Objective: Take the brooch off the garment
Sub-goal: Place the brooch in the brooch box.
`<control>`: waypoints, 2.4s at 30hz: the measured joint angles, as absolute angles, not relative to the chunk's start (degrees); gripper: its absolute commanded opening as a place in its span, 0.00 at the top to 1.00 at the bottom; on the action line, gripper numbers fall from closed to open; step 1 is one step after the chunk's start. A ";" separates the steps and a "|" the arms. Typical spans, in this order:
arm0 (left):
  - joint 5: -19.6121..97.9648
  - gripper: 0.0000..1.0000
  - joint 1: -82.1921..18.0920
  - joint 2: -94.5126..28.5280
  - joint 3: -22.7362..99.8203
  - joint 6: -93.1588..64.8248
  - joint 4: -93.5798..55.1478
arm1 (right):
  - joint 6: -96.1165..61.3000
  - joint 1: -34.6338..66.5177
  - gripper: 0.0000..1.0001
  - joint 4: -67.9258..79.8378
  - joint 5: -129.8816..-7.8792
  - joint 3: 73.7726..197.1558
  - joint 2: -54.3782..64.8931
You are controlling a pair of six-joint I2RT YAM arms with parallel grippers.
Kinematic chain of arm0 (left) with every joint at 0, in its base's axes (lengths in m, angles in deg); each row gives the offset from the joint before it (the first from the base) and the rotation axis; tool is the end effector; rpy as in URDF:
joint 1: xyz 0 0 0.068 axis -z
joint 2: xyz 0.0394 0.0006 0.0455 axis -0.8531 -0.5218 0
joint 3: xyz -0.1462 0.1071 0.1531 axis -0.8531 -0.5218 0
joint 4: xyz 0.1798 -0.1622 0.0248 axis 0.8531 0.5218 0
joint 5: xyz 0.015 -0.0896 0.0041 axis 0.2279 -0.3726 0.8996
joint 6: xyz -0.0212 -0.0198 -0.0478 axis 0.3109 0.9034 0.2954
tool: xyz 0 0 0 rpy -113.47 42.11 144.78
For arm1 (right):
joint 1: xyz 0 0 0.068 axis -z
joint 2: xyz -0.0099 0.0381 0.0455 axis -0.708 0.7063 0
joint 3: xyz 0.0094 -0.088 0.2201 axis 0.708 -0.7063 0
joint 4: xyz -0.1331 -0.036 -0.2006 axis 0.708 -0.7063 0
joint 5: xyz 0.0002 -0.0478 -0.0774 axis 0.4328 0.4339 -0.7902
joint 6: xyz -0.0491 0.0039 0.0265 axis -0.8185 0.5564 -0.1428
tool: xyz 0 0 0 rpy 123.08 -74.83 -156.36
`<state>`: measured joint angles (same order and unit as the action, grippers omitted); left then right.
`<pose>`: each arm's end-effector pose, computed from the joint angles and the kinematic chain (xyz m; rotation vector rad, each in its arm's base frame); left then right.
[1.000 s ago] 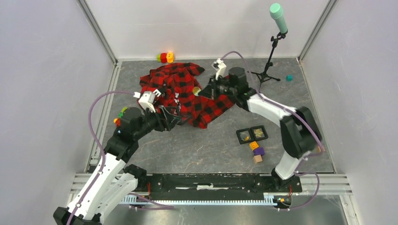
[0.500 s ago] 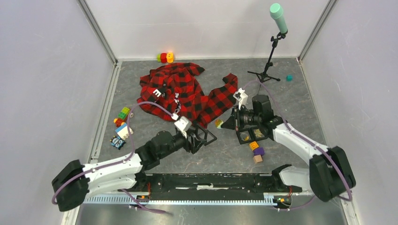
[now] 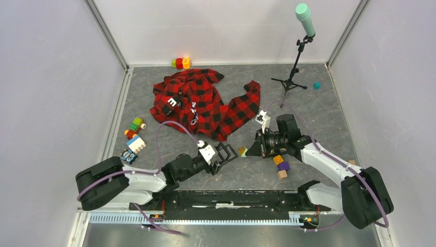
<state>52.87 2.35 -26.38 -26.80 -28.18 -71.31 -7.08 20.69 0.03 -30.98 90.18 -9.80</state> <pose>0.1044 -0.1803 0.1390 0.8576 1.5286 -0.6739 0.1898 0.1163 0.1701 -0.5788 2.2947 1.2787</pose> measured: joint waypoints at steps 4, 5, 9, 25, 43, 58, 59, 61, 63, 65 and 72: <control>51.03 0.38 2.38 -32.33 -27.45 -28.86 -76.86 | -7.80 19.42 1.00 0.16 -30.90 89.92 -8.56; 50.29 0.38 2.40 -34.29 -27.47 -28.95 -78.52 | -7.86 19.09 1.00 0.25 -30.96 89.92 -8.27; 48.54 0.39 2.60 -41.09 -28.37 -29.98 -85.64 | -7.93 18.26 1.00 0.99 -31.16 89.89 -7.07; 42.31 0.37 2.73 -47.32 -28.37 -32.29 -91.17 | -5.87 15.00 1.00 6.17 -28.67 89.70 1.60; 40.78 0.39 2.73 -47.32 -28.37 -33.74 -90.98 | -3.45 11.03 1.00 8.99 -29.12 89.72 7.33; 39.32 0.40 2.73 -47.32 -28.35 -34.85 -90.93 | -2.51 10.66 1.00 10.54 -30.55 90.62 9.12; 39.32 0.40 2.73 -47.32 -28.35 -34.85 -90.93 | -2.51 10.66 1.00 10.54 -30.61 90.62 9.28; 39.32 0.40 2.73 -47.32 -28.35 -34.85 -90.93 | -2.51 10.66 1.00 10.52 -30.72 90.62 9.52; 39.32 0.40 2.73 -47.32 -28.35 -34.87 -90.93 | -2.51 10.59 1.00 10.52 -30.74 90.62 9.54; 39.32 0.40 2.73 -47.32 -28.35 -34.87 -90.91 | -2.51 10.55 1.00 10.52 -30.74 90.64 9.54; 39.32 0.40 2.73 -47.32 -28.35 -34.87 -90.91 | -2.53 10.13 0.95 10.52 -30.72 90.72 9.65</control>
